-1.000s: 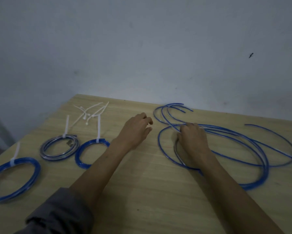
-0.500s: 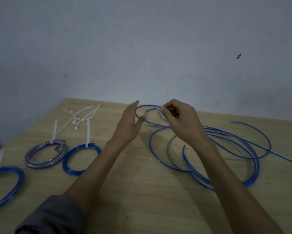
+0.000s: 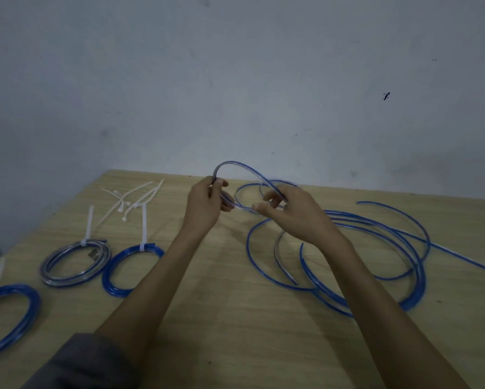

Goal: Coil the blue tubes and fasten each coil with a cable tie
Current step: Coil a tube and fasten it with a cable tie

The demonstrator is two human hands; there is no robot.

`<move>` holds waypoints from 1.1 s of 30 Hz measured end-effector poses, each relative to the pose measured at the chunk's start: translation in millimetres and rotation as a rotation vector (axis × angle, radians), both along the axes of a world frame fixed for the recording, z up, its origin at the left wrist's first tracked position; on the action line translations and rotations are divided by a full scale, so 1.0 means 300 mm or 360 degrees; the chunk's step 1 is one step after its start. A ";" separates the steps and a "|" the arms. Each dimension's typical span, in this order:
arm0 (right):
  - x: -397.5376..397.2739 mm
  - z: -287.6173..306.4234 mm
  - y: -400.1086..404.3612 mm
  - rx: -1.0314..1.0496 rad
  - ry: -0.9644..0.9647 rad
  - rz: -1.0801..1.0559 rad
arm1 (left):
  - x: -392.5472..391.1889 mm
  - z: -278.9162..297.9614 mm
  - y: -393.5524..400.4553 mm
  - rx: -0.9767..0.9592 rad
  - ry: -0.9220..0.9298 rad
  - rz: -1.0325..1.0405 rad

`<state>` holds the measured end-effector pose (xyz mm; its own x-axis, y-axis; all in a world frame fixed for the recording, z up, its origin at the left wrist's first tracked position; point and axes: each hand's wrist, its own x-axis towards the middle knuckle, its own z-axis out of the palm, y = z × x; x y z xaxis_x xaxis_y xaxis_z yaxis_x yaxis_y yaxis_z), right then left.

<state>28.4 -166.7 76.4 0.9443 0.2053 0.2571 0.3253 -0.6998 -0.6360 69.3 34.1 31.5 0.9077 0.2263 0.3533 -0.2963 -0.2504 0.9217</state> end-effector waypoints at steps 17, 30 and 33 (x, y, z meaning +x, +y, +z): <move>0.004 0.018 -0.017 0.1069 0.0243 0.0090 | -0.115 0.052 -0.131 0.0681 -0.0361 -0.0520; -0.002 0.035 0.007 0.1043 0.0351 0.0202 | -0.097 0.009 -0.167 0.0002 0.0113 -0.0598; -0.013 0.030 0.029 0.0867 0.0288 0.0279 | -0.071 0.028 -0.166 -0.0362 0.0238 -0.0618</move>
<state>24.3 -158.1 85.3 0.9469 0.2458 0.2073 0.2595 -0.2033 -0.9441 48.0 -15.7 39.8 0.9776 -0.0835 0.1930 -0.1878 0.0660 0.9800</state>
